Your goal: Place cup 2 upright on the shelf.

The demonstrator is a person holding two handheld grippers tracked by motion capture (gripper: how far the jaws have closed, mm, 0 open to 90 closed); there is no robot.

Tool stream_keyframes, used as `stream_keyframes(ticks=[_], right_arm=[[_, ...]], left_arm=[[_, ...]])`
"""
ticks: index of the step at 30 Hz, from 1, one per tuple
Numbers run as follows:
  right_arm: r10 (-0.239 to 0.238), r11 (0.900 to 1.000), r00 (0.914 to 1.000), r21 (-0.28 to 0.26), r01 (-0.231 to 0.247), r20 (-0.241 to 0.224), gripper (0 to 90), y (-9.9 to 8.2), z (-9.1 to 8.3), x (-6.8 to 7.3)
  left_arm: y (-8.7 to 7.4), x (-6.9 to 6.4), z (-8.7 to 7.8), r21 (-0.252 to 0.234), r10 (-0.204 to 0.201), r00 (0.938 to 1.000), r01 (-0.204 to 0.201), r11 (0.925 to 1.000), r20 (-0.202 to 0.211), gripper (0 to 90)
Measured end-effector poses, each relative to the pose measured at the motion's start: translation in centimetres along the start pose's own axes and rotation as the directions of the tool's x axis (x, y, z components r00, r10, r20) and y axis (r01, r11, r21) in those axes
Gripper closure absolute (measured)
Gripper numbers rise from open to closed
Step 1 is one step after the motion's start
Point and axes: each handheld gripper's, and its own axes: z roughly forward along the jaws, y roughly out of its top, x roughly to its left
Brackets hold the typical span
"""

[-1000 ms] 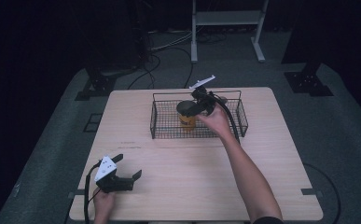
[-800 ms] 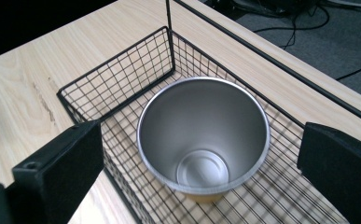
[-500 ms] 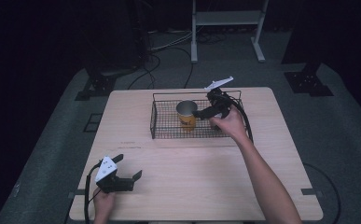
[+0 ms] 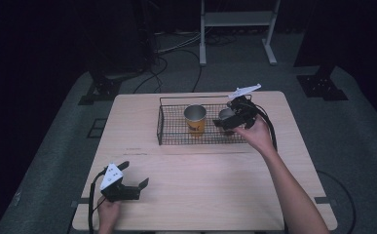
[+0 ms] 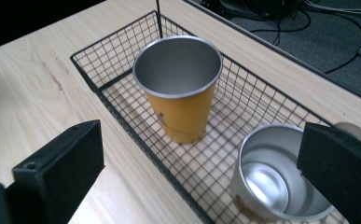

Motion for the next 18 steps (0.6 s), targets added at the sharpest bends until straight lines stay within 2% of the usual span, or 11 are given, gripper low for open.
stream_keyframes(ticks=[5,10,18], right_arm=[[0.014,0.9999,0.9999,0.007,-0.014,-0.002,0.0,-0.9,-0.8,-0.1],[0.021,0.9997,0.9998,-0.011,-0.021,-0.005,0.0,-1.5,-1.8,-0.2],[0.001,0.9999,1.0000,-0.012,-0.001,-0.007,0.0,-2.1,-3.0,0.1]], left_arm=[[0.0,0.0,0.0,0.000,0.001,1.0000,-0.001,1.0000,-0.001,0.0],[0.0,0.0,0.0,0.001,0.001,1.0000,-0.001,1.0000,-0.001,0.0],[0.0,0.0,0.0,0.002,0.002,1.0000,-0.002,1.0000,-0.001,0.0]])
